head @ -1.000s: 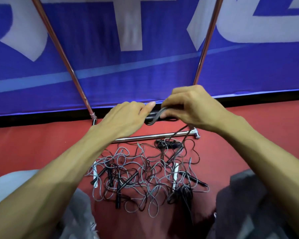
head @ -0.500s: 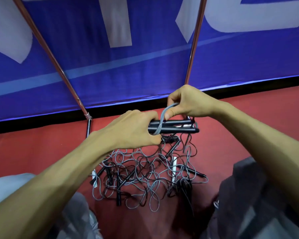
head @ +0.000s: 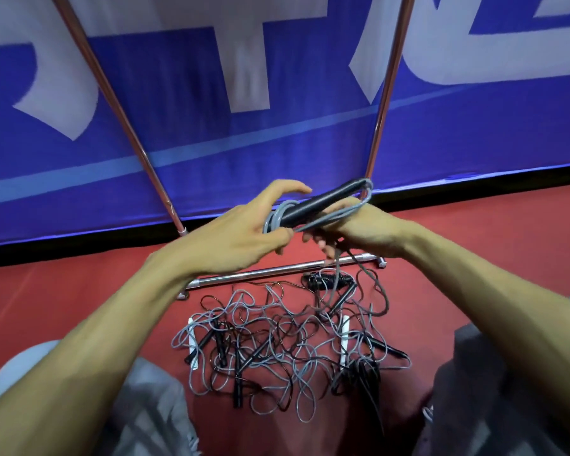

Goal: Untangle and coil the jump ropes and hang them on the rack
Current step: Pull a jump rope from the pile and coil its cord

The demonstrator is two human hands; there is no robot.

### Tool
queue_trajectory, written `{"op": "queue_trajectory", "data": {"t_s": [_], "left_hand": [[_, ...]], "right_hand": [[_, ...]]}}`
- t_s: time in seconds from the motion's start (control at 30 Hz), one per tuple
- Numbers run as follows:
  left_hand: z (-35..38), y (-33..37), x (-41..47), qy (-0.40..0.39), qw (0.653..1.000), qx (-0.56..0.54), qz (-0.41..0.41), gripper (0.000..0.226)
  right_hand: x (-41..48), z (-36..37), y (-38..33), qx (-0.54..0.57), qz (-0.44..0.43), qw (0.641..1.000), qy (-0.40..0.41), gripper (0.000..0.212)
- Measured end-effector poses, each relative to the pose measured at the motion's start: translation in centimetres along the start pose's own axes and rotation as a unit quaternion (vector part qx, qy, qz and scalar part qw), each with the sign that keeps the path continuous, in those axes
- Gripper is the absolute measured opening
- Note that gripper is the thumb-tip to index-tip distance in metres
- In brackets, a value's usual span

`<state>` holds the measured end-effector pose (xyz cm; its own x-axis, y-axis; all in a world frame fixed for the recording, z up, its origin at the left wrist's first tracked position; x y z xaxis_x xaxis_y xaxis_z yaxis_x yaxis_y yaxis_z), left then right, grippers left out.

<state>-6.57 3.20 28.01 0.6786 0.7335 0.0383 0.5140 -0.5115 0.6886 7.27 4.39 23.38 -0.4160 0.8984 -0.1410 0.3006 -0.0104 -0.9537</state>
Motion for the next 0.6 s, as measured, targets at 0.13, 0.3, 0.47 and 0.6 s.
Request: {"op": "queue_trajectory", "data": {"t_s": [0.13, 0.3, 0.47, 0.6], "left_hand": [[-0.9, -0.6, -0.3, 0.049, 0.996, 0.072, -0.002, 0.024], [-0.7, -2.5, 0.1, 0.036, 0.976, 0.210, -0.052, 0.034], [1.2, -4.5, 0.9, -0.057, 0.942, 0.314, -0.102, 0.048], [1.7, -3.7, 1.7, -0.046, 0.925, 0.369, -0.081, 0.056]], "right_hand": [[-0.2, 3.0, 2.3, 0.005, 0.091, 0.992, -0.088, 0.043], [-0.6, 4.7, 3.3, -0.248, 0.120, 0.953, -0.126, 0.016], [-1.6, 5.7, 1.0, -0.584, -0.024, 0.804, -0.109, 0.019], [-2.2, 4.8, -3.1, -0.564, -0.181, 0.806, -0.011, 0.024]]}}
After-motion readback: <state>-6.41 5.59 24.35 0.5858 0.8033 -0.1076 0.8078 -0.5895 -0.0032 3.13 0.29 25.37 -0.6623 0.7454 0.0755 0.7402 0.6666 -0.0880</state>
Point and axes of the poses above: each hand's wrist, its own x-axis towards the middle knuckle, its own z-axis out of the palm, y = z × x, the point moved 7 cm from there along x, towards the middle knuckle, and after that the axes turned 2 degrees about z, right-handed, at the moved point
